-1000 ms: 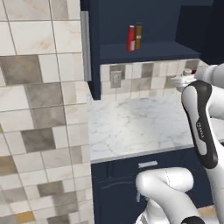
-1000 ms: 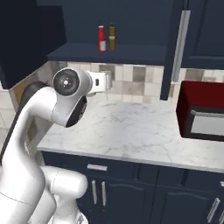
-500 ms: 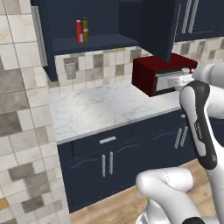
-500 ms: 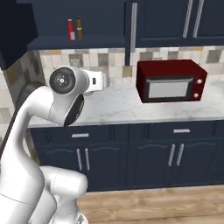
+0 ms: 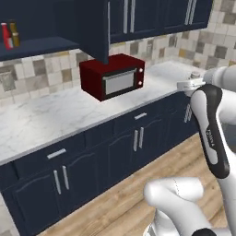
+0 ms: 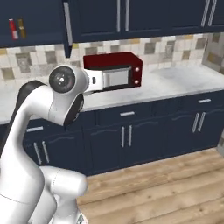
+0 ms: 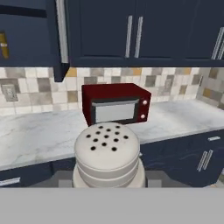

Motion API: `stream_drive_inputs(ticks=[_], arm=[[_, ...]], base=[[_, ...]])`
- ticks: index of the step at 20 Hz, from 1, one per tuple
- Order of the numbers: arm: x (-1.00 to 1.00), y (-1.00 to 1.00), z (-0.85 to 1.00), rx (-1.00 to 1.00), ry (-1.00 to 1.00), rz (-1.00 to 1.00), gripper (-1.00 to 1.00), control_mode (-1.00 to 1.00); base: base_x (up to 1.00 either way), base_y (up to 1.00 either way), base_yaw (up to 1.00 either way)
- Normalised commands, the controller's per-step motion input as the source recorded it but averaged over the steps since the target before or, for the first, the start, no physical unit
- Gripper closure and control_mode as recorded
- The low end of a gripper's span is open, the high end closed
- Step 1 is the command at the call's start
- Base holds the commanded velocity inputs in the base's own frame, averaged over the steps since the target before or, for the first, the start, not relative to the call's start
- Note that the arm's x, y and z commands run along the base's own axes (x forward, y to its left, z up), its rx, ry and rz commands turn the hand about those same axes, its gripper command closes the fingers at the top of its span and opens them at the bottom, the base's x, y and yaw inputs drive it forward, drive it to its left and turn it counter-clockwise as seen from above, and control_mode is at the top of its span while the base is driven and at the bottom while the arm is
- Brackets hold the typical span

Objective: Collect the turmeric, ketchup, and shaker from the cabinet and place them next to the stove.

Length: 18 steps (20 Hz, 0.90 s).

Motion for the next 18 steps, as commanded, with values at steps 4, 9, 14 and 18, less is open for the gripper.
stream_drive_inputs(ticks=[4, 9, 14, 18], arm=[[0.0, 0.0, 0.0, 0.0, 0.0, 0.0, 1.0, 1.0], [0.0, 0.0, 0.0, 0.0, 0.0, 0.0, 1.0, 1.0], [0.0, 0.0, 0.0, 0.0, 0.0, 0.0, 1.0, 1.0], [0.0, 0.0, 0.0, 0.0, 0.0, 0.0, 1.0, 1.0]], base=[[0.0, -0.81, -0.47], [-0.11, -0.78, -0.48], [-0.42, -0.56, -0.46], [-0.34, -0.72, -0.42]])
